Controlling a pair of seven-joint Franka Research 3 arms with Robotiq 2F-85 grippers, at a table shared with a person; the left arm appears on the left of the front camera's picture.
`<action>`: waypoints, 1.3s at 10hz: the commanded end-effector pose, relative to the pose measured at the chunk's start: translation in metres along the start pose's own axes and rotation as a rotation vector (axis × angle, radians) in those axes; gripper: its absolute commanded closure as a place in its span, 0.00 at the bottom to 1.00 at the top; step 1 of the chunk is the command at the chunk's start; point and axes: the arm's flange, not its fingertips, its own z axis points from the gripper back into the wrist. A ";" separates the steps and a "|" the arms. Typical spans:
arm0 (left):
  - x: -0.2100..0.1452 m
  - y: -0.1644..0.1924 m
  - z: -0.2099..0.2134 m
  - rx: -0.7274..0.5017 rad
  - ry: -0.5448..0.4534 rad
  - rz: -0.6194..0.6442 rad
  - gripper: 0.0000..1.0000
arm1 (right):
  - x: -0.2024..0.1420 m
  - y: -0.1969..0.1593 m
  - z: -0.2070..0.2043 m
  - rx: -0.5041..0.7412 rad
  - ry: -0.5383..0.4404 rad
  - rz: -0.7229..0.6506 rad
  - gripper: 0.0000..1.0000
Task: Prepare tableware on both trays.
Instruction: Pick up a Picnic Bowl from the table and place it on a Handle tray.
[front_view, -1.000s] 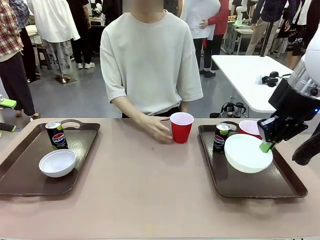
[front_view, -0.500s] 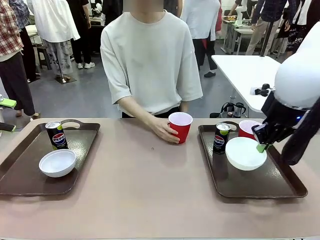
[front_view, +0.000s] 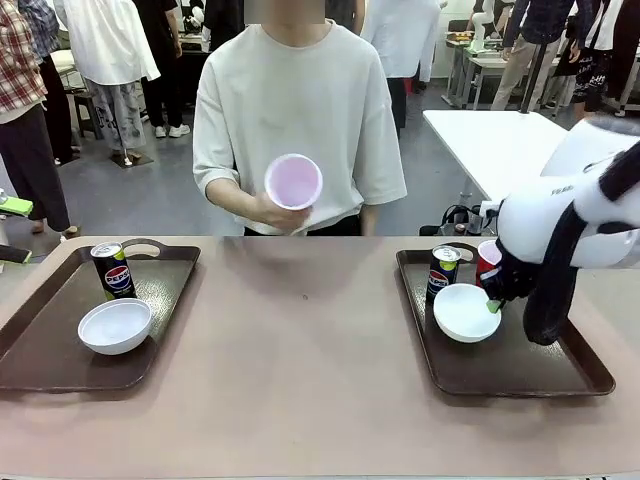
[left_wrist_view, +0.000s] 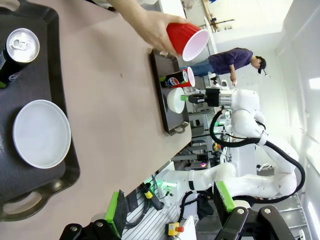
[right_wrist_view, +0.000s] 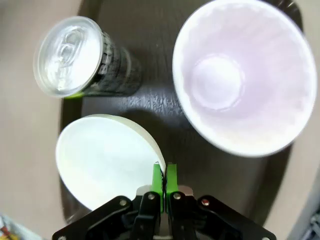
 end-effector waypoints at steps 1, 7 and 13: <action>0.000 0.001 0.000 -0.024 -0.010 -0.019 0.08 | -0.082 -0.006 -0.039 0.013 -0.004 -0.029 0.97; 0.000 0.001 0.000 -0.024 -0.010 -0.019 0.08 | -0.092 0.027 0.025 0.030 0.072 -0.092 0.00; 0.000 0.001 0.000 -0.024 -0.010 -0.019 0.08 | -0.141 0.108 0.160 0.000 0.100 -0.133 0.00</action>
